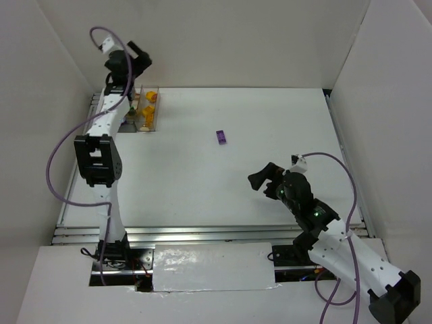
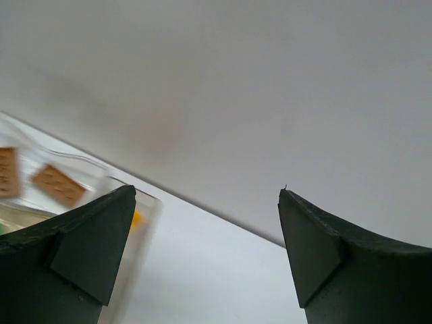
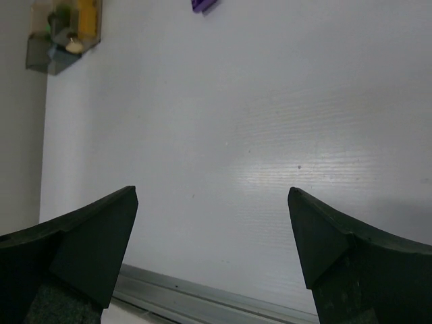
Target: Sort the legos into containers by color
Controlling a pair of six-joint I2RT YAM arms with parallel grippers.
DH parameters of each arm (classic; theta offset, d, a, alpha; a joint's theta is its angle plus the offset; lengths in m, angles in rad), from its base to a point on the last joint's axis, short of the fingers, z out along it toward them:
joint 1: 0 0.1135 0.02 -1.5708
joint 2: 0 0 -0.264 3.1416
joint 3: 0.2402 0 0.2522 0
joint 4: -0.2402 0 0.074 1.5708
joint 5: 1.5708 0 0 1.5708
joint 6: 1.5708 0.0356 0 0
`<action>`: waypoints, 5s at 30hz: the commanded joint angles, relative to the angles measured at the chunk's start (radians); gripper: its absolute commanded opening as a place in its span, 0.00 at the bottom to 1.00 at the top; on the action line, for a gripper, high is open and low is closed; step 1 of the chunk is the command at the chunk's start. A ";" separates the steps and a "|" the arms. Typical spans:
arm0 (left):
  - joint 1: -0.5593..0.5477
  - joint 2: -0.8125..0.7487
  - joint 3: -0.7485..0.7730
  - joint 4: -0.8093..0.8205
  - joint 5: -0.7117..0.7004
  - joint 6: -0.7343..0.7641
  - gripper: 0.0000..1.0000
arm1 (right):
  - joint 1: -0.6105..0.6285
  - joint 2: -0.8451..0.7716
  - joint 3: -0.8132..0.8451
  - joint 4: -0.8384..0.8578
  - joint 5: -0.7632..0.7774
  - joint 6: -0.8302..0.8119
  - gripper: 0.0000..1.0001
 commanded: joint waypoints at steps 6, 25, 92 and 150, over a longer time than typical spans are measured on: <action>-0.416 -0.080 0.075 -0.511 -0.312 0.059 1.00 | -0.005 -0.137 0.168 -0.307 0.236 0.114 1.00; -0.711 0.311 0.292 -0.684 -0.528 -0.023 0.95 | -0.006 -0.366 0.152 -0.383 0.049 0.002 1.00; 0.147 -0.209 -0.400 -0.362 -0.189 -0.385 0.04 | -0.006 -0.414 0.088 -0.309 -0.081 -0.088 1.00; -0.322 -0.994 -0.701 -0.751 -0.342 0.034 1.00 | -0.005 -0.222 0.522 -0.533 0.014 -0.231 1.00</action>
